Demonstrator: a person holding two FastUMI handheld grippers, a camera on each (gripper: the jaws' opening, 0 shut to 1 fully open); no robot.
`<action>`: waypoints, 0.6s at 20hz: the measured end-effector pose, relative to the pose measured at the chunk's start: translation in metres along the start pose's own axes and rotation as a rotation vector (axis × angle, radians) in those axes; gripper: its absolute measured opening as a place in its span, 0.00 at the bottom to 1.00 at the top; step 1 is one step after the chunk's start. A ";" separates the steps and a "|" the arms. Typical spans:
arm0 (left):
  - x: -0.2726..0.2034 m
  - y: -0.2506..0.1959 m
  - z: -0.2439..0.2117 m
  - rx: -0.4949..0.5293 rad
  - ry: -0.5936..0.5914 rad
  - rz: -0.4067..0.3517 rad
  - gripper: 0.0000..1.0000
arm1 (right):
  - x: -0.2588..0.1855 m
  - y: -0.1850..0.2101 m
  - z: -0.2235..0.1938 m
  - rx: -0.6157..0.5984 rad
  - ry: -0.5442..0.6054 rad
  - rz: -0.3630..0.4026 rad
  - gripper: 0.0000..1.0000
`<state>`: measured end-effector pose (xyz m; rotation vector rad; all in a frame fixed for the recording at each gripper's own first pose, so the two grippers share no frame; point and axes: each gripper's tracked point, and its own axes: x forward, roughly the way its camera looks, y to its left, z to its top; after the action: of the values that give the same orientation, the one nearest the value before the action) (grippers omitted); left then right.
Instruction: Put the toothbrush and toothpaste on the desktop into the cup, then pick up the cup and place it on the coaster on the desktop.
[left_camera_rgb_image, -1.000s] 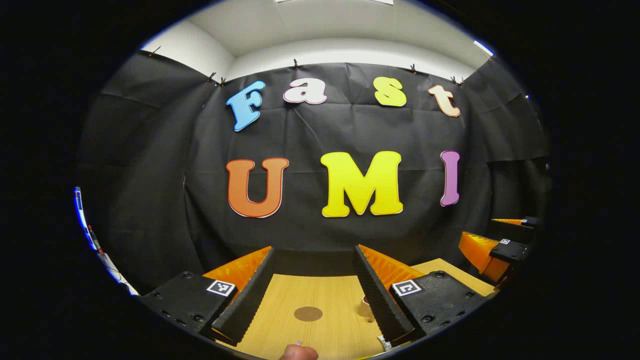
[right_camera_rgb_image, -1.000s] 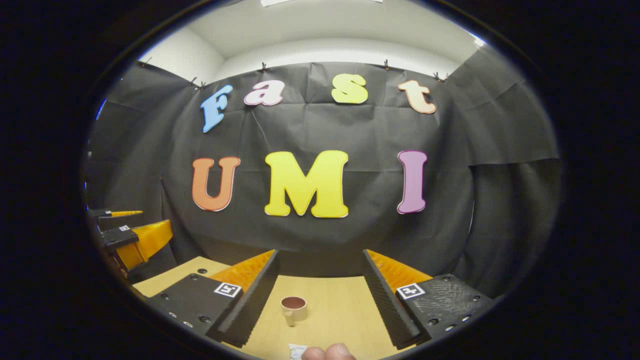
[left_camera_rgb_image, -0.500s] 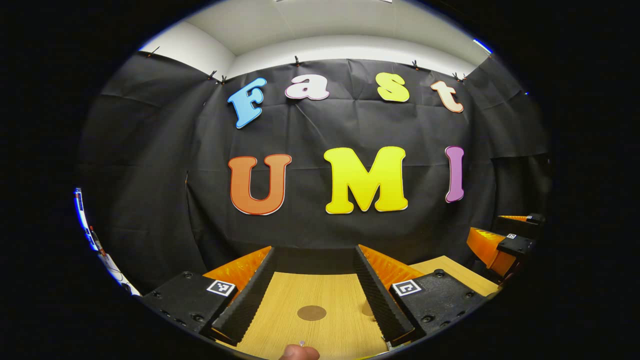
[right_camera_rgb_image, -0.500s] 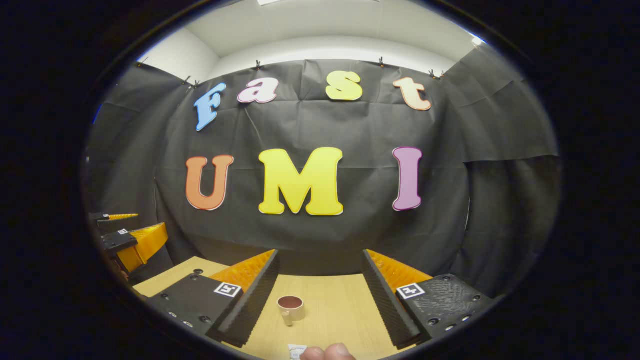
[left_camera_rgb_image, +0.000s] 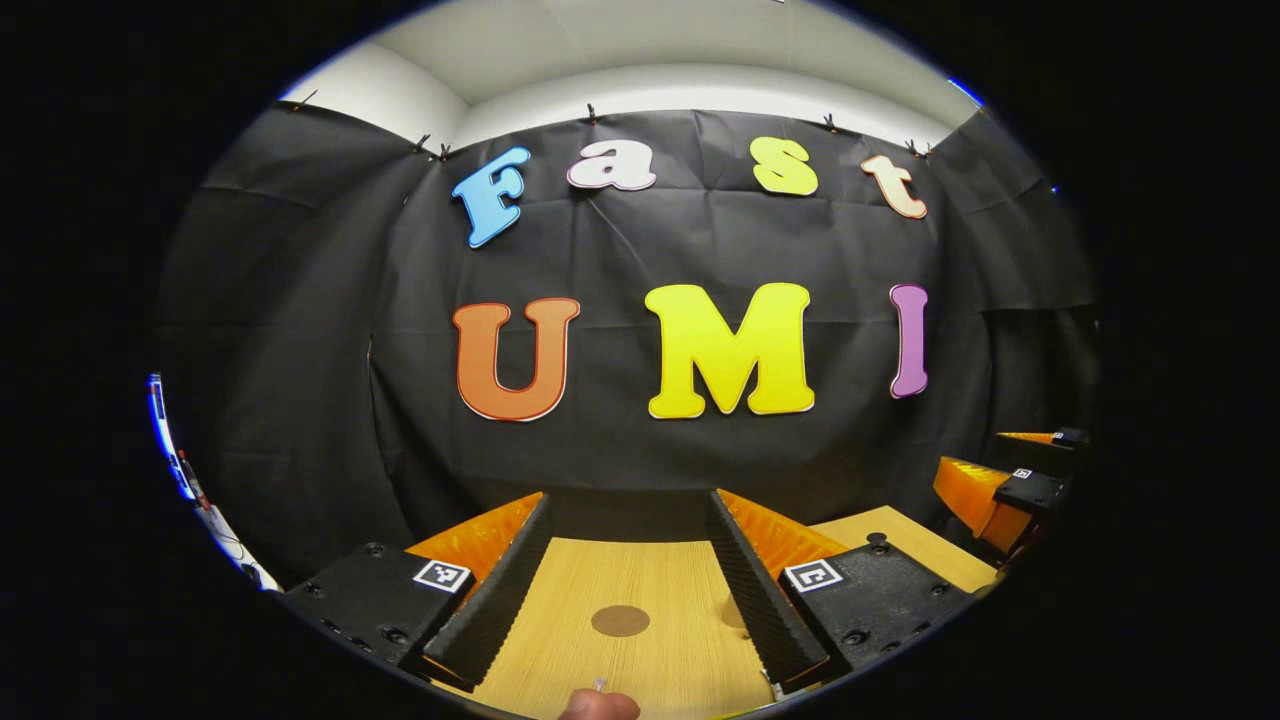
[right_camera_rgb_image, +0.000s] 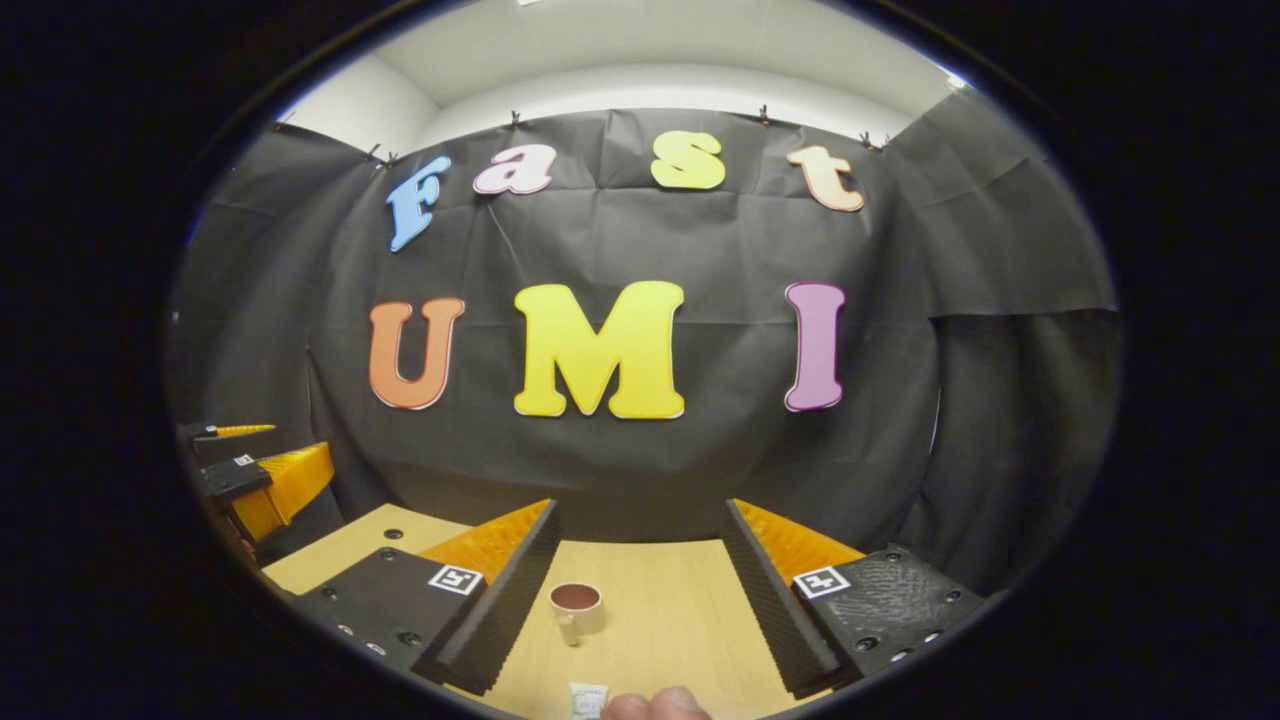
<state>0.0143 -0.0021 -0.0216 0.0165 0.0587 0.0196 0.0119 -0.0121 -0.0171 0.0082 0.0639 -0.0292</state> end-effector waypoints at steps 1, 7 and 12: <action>0.000 -0.001 -0.003 0.002 0.007 -0.003 0.98 | 0.001 -0.001 -0.003 -0.001 0.008 0.003 0.96; 0.002 -0.002 -0.031 0.008 0.078 -0.017 0.98 | 0.011 0.004 -0.040 -0.021 0.133 0.047 0.96; -0.005 0.000 -0.059 0.020 0.157 -0.031 0.98 | 0.012 0.017 -0.118 0.005 0.453 0.102 0.96</action>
<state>0.0060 -0.0008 -0.0800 0.0337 0.2163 -0.0111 0.0166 0.0056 -0.1358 0.0229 0.5165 0.0750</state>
